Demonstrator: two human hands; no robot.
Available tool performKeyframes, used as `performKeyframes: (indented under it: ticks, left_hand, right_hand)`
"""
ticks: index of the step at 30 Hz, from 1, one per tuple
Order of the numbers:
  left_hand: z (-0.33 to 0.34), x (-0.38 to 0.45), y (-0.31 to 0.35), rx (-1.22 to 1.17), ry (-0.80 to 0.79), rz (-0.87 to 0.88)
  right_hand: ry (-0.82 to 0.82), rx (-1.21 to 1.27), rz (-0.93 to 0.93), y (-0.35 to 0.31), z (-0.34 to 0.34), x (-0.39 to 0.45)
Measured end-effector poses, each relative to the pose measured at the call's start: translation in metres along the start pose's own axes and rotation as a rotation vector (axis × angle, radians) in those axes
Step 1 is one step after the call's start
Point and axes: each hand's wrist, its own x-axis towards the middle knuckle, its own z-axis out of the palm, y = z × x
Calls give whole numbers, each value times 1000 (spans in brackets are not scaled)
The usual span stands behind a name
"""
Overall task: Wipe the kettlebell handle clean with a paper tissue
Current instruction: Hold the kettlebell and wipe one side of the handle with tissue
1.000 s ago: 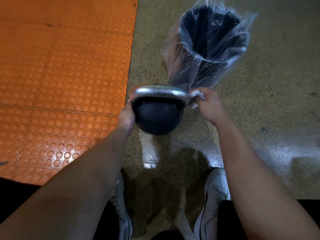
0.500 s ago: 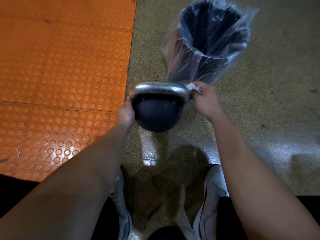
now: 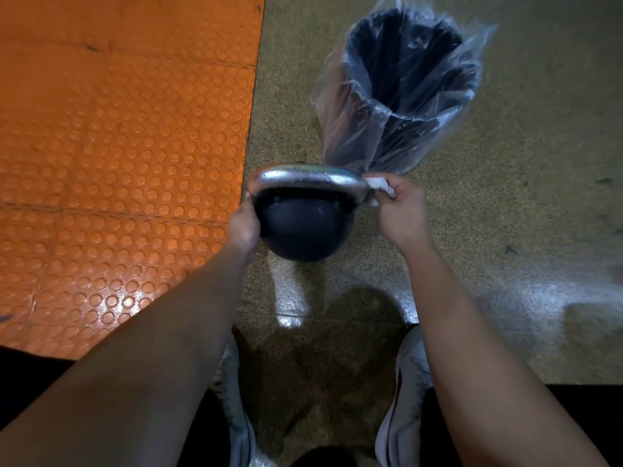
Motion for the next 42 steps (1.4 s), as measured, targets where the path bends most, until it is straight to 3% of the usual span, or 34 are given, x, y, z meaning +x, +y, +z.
performKeyframes:
  ticks: [3, 7, 12, 19, 23, 28, 34, 39, 42]
  left_hand:
    - [1, -1, 0, 2, -4, 11]
    - [3, -1, 1, -20, 15, 21]
    - [0, 0, -1, 12, 6, 20]
    - [2, -1, 0, -7, 0, 25]
    - [1, 1, -2, 7, 11, 36]
    - [1, 0, 1, 8, 8, 10]
    - [1, -3, 2, 32, 21, 13]
    - [2, -6, 4, 16, 22, 9]
    - [1, -8, 5, 22, 22, 12]
  right_hand:
    - [-7, -67, 10, 4, 2, 1]
    - [29, 36, -65, -6, 4, 7]
    - [82, 7, -1, 11, 9, 1]
    - [170, 55, -137, 15, 25, -15]
    - [211, 46, -39, 33, 31, -20]
    - [230, 135, -121, 13, 28, -16]
    - [249, 100, -22, 26, 29, -14]
    - [248, 155, -197, 19, 33, -26]
    - [285, 161, -107, 36, 37, -28]
